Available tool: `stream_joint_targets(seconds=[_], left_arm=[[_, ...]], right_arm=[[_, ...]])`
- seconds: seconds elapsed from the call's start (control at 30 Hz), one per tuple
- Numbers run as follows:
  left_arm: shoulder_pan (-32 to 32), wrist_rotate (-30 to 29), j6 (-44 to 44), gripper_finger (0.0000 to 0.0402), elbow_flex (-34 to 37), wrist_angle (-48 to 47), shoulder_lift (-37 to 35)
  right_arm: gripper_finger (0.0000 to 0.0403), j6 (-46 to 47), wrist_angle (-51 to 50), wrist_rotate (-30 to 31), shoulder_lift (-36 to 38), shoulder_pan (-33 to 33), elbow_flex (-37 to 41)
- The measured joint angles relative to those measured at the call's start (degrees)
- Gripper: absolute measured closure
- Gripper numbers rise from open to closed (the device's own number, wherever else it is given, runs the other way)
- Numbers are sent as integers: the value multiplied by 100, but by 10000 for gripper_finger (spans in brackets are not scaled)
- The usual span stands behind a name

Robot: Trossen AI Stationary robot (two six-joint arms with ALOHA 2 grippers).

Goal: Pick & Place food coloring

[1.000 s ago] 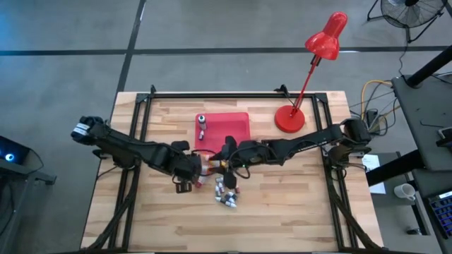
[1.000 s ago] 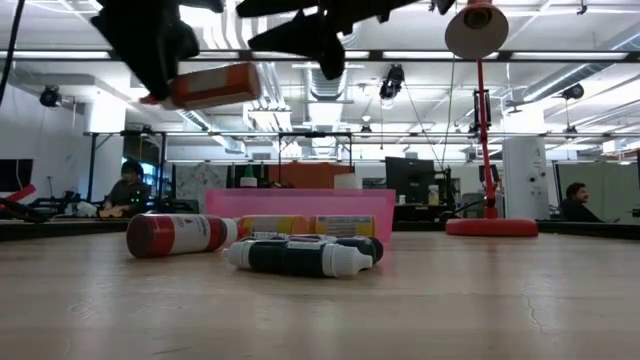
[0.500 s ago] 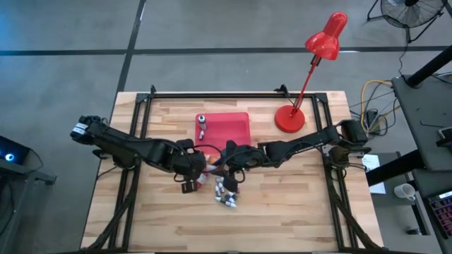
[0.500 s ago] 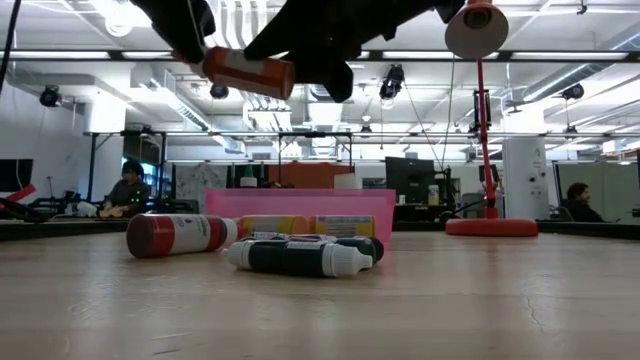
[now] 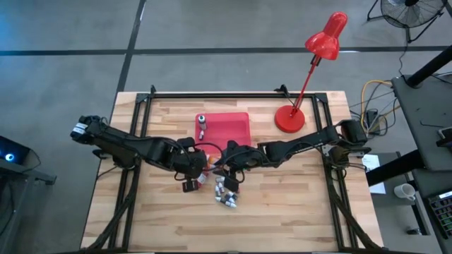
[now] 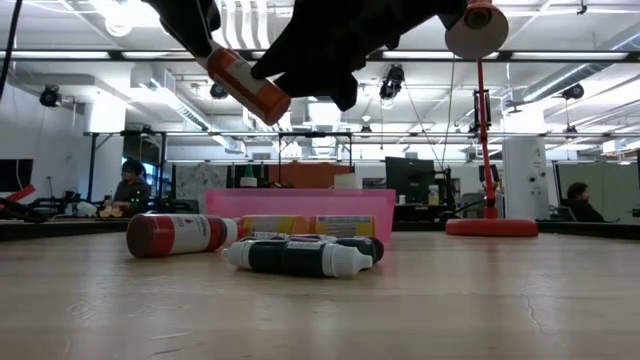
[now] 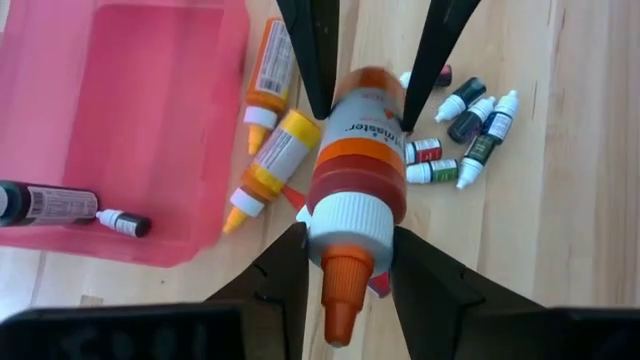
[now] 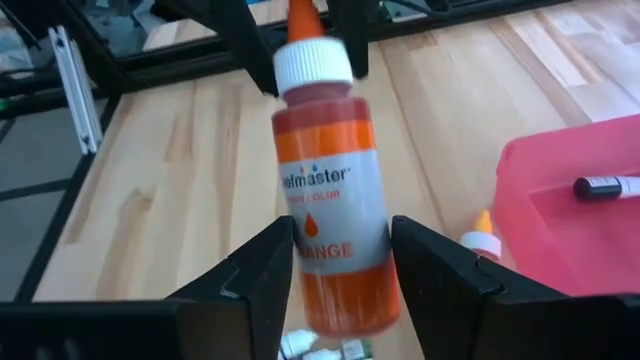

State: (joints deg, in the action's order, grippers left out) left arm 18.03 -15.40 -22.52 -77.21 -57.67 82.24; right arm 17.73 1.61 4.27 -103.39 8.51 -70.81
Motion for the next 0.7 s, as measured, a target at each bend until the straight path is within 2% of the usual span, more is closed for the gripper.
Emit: stream_joint_targets(seconds=[0.4, 0.7], left_arm=[[-84, 6, 21, 305, -13, -119, -4], [-442, -388, -4, 305, -157, -1108, -4]], right_arm=[[234, -137, -415, -4, 60, -11, 2], [227, 13, -2203, 40, 793, -7, 2]])
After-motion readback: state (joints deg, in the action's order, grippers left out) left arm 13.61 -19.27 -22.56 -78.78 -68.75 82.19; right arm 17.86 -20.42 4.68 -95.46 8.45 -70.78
